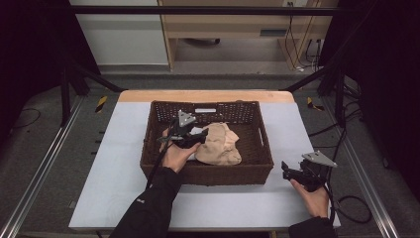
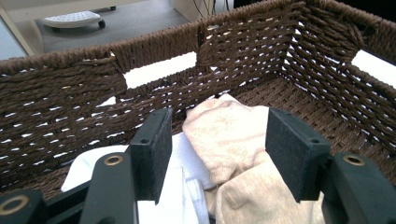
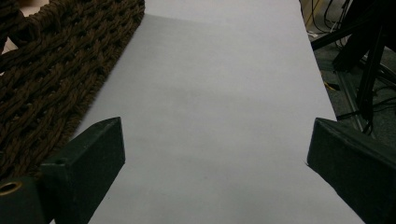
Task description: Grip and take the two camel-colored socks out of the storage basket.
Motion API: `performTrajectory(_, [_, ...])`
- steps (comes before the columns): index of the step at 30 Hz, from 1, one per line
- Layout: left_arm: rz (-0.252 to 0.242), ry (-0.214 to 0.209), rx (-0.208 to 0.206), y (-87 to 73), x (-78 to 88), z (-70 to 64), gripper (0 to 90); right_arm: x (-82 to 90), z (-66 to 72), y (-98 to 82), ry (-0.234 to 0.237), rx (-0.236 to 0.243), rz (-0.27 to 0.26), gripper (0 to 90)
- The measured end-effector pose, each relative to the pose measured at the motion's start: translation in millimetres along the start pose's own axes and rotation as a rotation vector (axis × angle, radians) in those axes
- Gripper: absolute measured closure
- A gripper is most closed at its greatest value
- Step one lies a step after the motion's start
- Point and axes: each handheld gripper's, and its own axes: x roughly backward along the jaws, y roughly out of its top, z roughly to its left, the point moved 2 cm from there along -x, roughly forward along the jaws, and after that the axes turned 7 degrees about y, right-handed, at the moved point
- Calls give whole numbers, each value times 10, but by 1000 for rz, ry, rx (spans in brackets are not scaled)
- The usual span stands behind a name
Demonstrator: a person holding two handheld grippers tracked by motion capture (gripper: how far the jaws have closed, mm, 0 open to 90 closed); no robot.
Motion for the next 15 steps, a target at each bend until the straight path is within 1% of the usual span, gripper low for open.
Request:
performTrajectory(3, [18, -15, 2, -31, -20, -7, 419, 2, -2, -1, -3, -1, -1, 45])
performTrajectory(5, [19, -16, -2, -36, -21, -11, 422, 2, -1, -2, -2, -2, 1, 45])
performTrajectory(9, [51, -6, -39, -68, -36, -44, 447, -3, 8, -7, -2, 1, 7, 46])
performTrajectory(12, [88, -18, -61, -94, -65, -61, 452, 3, 6, -4, -4, 0, 2, 47])
performTrajectory(13, [92, -22, -67, -97, -71, -66, 452, 3, 4, -4, -3, -2, 2, 47])
performTrajectory(15, [113, -28, -70, -110, -86, -76, 453, -3, 1, -7, -3, -4, 7, 47])
